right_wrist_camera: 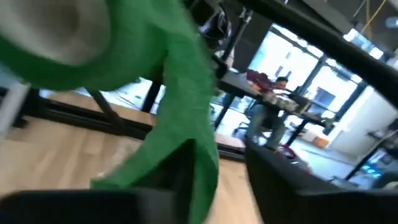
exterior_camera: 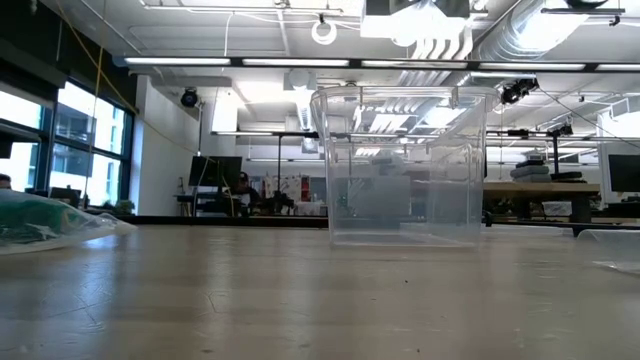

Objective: Roll bandage
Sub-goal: Roll the green bandage

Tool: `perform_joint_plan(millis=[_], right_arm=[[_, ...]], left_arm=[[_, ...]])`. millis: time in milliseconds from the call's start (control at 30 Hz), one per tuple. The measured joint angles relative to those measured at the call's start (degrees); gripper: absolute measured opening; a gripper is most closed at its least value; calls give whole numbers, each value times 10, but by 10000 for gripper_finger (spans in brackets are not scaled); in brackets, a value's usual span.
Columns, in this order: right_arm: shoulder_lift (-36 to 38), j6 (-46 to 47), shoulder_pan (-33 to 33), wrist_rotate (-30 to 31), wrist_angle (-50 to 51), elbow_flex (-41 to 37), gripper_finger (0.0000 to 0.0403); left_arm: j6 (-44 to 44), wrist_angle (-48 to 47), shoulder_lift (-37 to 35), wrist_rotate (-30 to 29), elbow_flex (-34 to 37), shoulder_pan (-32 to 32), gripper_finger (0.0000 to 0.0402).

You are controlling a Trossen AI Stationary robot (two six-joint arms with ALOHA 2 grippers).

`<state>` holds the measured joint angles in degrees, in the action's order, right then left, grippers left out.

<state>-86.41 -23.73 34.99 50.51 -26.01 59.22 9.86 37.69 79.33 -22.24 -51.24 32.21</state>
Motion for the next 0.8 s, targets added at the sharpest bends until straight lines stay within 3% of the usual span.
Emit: perform_joint_plan(millis=[67,133,367,467,567,800], right_arm=[[0,-24,-10,-14,-9,0,58],[0,-74,-14,-15,-32,0,17],[0,-320,-11,-12,-195,0,4],[0,-353,-12,20,-204,0,2],[0,-301,-25,45,-126,0,2],[-10,4,-43,-47,120,0,1]], left_arm=[[13,0,0,14,0,0,3],[37,-1,0,34,0,0,3],[126,-18,1,67,0,17,3],[136,-25,1,55,0,27,3],[129,-24,1,37,0,35,3],[70,32,2,32,1,51,3]])
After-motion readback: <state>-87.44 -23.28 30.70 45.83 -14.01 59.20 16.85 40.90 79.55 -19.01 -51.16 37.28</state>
